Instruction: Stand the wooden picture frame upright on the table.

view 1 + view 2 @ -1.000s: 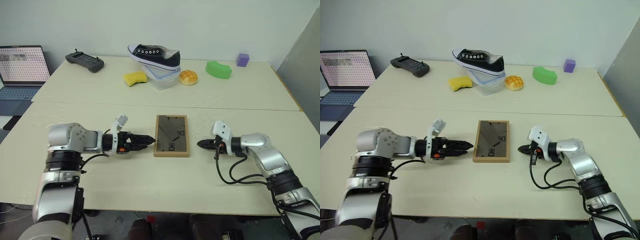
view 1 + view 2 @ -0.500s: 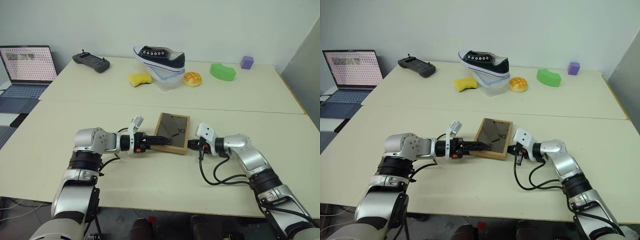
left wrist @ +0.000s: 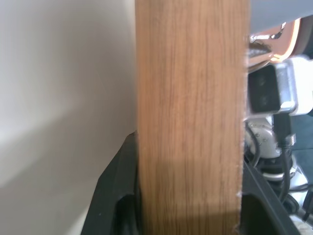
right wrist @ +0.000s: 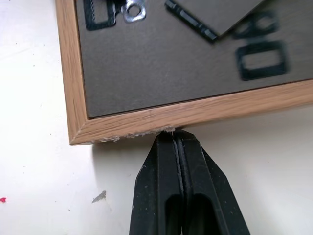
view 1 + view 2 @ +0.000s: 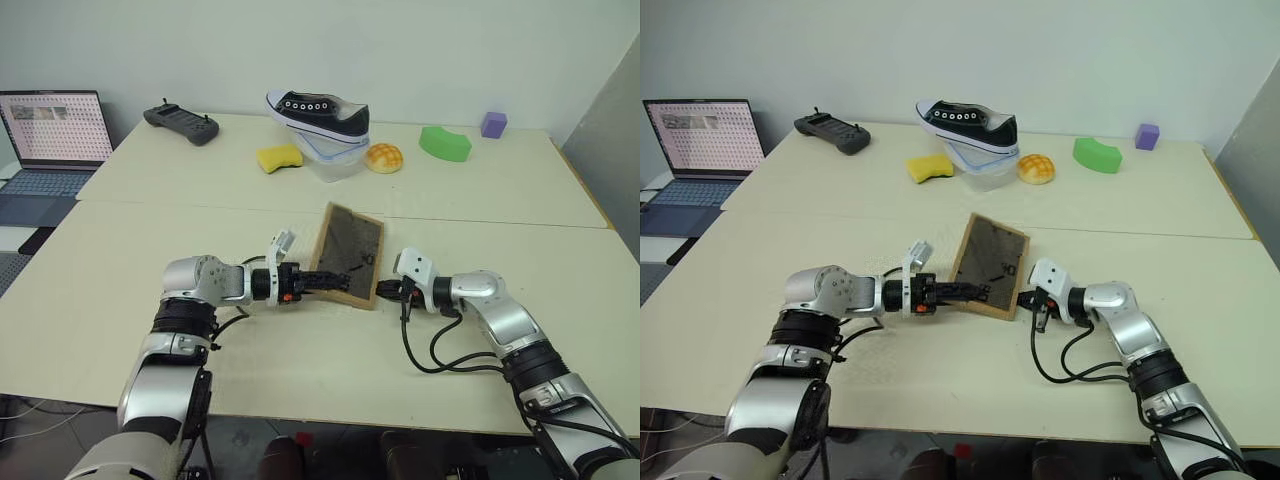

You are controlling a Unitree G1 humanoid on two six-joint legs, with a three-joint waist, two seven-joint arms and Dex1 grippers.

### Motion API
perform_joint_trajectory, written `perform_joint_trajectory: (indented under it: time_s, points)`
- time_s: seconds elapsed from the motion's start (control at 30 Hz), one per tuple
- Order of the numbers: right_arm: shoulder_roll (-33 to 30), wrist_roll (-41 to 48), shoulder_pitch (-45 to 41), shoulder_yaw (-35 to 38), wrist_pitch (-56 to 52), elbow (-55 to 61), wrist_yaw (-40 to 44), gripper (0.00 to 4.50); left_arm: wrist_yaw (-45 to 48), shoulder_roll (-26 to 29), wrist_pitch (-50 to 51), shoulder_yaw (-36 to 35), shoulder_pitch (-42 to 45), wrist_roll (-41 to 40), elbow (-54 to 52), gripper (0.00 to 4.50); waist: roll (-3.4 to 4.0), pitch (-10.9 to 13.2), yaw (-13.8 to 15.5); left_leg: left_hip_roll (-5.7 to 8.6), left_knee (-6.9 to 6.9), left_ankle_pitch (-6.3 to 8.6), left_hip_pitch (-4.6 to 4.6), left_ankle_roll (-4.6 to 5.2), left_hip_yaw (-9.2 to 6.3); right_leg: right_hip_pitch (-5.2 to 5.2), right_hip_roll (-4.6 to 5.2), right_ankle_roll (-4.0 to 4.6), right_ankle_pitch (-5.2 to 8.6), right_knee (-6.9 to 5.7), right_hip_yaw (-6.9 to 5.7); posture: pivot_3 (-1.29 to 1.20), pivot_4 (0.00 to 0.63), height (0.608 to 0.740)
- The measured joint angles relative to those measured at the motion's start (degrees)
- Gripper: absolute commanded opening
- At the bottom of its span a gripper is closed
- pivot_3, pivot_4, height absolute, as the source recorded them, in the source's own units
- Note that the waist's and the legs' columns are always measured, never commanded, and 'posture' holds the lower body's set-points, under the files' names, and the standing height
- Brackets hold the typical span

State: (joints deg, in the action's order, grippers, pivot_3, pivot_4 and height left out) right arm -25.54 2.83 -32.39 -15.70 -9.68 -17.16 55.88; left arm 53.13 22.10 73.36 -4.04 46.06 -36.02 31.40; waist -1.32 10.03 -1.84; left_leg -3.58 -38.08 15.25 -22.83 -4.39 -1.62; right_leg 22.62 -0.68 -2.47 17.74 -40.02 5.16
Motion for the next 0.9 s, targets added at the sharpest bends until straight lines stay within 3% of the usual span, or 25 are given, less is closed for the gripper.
perform_joint_trajectory:
  time_s: [0.17, 0.33, 0.47, 0.8, 0.9]
  points:
    - [-3.57, -0.04, 1.00, 1.48, -0.82, 2.09, -0.91, 0.00, -3.14, -0.32, 4.07, -5.11, -0.78, -2.92, -5.13, 1.29, -0.01, 0.02, 0.04, 0.00, 0.02, -0.02, -0.11, -0.04, -0.02, 0.07, 0.02, 0.00, 0.00, 0.04, -0.01, 0.00, 0.150, 0.740]
    - [-11.38, 7.66, 2.56, 10.09, -13.36, 11.43, 1.81, 1.04, -4.25, 2.96, 9.12, -9.33, -4.70, -8.76, -21.32, 1.29, 0.00, 0.08, -0.04, -0.05, 0.11, -0.10, -0.16, -0.18, 0.06, 0.25, 0.00, 0.00, 0.00, 0.01, 0.12, 0.00, 0.150, 0.740]
    - [-11.10, 16.19, -0.20, 14.66, -24.97, 16.98, 2.13, 1.91, -4.36, 3.90, 8.41, -9.87, -7.14, -11.52, -31.25, 1.29, 0.01, 0.07, -0.53, -0.08, 0.12, -0.09, -0.07, -0.17, 0.11, 0.23, -0.07, 0.00, 0.00, -0.05, 0.21, 0.00, 0.150, 0.740]
    - [-6.53, 35.65, -13.85, 19.44, -45.72, 26.66, -0.17, 4.47, -7.56, 4.20, 4.75, -9.89, -10.56, -11.65, -34.02, 1.29, 0.00, 0.08, -0.46, -0.08, 0.14, 0.04, -0.16, 0.06, 0.07, 0.27, -0.06, 0.00, 0.00, 0.04, 0.15, 0.00, 0.150, 0.740]
    - [-4.07, 36.49, -13.73, 18.41, -46.54, 27.39, -2.79, 4.49, -7.56, 4.88, 4.19, -9.89, -10.59, -12.00, -34.21, 1.29, 0.00, 0.09, -0.43, -0.05, 0.13, 0.04, -0.17, 0.07, 0.10, 0.29, -0.04, 0.00, 0.00, 0.03, 0.17, 0.00, 0.150, 0.740]
